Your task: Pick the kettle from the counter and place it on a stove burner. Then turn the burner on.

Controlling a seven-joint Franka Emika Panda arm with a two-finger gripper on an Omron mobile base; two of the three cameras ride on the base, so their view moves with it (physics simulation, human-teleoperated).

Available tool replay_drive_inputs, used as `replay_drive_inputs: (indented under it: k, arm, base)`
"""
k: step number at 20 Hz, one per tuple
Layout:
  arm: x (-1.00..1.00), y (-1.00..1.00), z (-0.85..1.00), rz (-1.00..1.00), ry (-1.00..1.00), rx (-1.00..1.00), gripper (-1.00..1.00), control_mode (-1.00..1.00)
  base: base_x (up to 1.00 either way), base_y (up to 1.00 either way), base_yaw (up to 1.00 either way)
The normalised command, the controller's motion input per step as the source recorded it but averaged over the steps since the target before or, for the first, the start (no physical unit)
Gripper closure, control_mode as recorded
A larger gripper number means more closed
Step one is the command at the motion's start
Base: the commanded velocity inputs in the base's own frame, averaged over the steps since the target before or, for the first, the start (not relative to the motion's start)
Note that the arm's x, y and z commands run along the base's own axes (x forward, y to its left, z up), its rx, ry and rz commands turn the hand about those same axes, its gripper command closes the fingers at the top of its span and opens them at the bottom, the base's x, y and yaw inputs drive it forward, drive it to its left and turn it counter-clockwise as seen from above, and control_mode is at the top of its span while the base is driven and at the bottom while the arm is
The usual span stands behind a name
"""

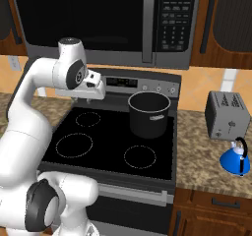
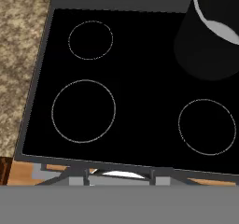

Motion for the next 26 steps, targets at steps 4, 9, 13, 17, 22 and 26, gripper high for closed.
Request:
replay_drive_inputs:
  k: [4, 9, 13, 17, 22, 26]
  arm:
    - [0.00, -0.12, -0.23, 0.00, -0.10, -0.02, -1.00, -1.00]
    - [-0.29, -0.77, -0.06, -0.09, -0.24, 0.00, -1.00, -1.00]
    - [-0.44, -0.98, 0.00, -0.21, -0.22, 0.00, -1.00, -1.00]
    - [-0.58, -1.00, 0.00, -0.24, -0.21, 0.00, -1.00, -1.00]
    - [-0.48, -1.00, 0.00, -0.24, -0.18, 0.00, -1.00, -1.00]
    - [-0.35, -1.00, -0.01, -0.22, -0.11, 0.00, -1.00, -1.00]
  base:
    - [0.00, 0.00, 0.00]
    - [0.00, 0.00, 0.00]
    - [0.00, 0.00, 0.00]
    - [0.00, 0.00, 0.00]
    - [0.00, 0.00, 0.00]
    - [0.00, 0.00, 0.00]
